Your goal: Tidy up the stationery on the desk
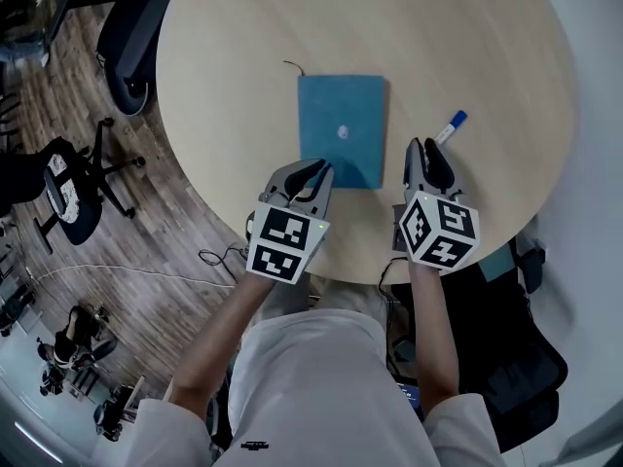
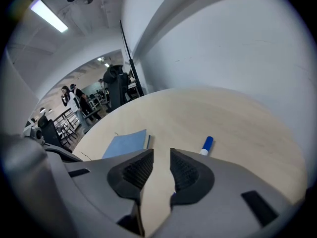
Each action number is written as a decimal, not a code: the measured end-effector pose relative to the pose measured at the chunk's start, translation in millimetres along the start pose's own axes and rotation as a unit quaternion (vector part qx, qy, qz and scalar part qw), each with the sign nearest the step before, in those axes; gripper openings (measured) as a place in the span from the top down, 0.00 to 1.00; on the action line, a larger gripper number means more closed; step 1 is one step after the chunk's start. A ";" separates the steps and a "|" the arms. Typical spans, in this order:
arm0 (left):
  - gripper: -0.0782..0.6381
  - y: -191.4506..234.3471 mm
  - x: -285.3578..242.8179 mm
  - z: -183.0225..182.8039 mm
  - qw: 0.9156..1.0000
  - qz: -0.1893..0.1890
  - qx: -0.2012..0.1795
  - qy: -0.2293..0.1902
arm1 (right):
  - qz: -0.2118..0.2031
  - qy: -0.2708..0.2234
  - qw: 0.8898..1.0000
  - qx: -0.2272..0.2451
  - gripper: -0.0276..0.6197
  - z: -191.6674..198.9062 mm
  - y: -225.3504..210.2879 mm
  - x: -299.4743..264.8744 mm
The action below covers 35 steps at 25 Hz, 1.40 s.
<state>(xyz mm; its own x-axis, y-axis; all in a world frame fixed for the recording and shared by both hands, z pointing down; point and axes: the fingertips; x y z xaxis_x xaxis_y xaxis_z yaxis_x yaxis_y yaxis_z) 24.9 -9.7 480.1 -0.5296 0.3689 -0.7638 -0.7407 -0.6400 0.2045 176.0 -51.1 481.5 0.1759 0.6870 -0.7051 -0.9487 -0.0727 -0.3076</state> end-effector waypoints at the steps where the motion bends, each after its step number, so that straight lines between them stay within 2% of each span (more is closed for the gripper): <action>1: 0.84 -3.4 -1.1 -1.8 1.000 0.001 0.004 -0.002 | 0.005 0.003 1.000 -0.004 0.77 1.5 -5.9 1.0; 2: 0.84 -5.9 -2.7 -3.1 1.000 0.002 0.007 -0.005 | 0.011 0.005 1.000 -0.009 0.75 3.2 -11.5 1.2; 6: 0.84 -13.5 -12.2 -4.8 1.000 -0.004 0.020 -0.010 | 0.036 0.014 0.999 -0.022 0.75 9.6 -34.2 -0.9; 16: 0.84 -32.7 -45.6 -13.8 1.000 -0.009 0.028 -0.009 | 0.052 0.049 0.996 -0.047 0.75 24.8 -73.0 -25.3; 20: 0.84 -34.3 -50.9 -14.5 1.000 -0.011 0.026 -0.005 | 0.057 0.056 0.996 -0.028 0.75 25.3 -75.9 -28.2; 26: 0.84 -38.4 -52.9 -10.8 1.000 -0.013 0.027 0.002 | 0.043 0.072 0.996 -0.007 0.82 26.6 -74.4 -26.4; 35: 0.84 -40.5 -49.4 -9.1 1.000 -0.014 0.027 0.002 | 0.048 0.096 0.993 0.043 0.82 27.7 -70.4 -28.7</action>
<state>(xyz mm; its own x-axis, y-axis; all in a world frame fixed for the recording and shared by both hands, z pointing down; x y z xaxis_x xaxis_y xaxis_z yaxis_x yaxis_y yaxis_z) 84.9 -8.2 504.0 -0.5062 0.3833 -0.7725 -0.7771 -0.5912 0.2159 230.4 -45.6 541.1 0.1224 0.5288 -0.8399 -0.9812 -0.0629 -0.1826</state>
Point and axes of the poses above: the fingertips, and each gripper's own axes: x backward along the fingers, y to its left, z out of its underside, and after that the axes turned 7 degrees about -x, right-handed
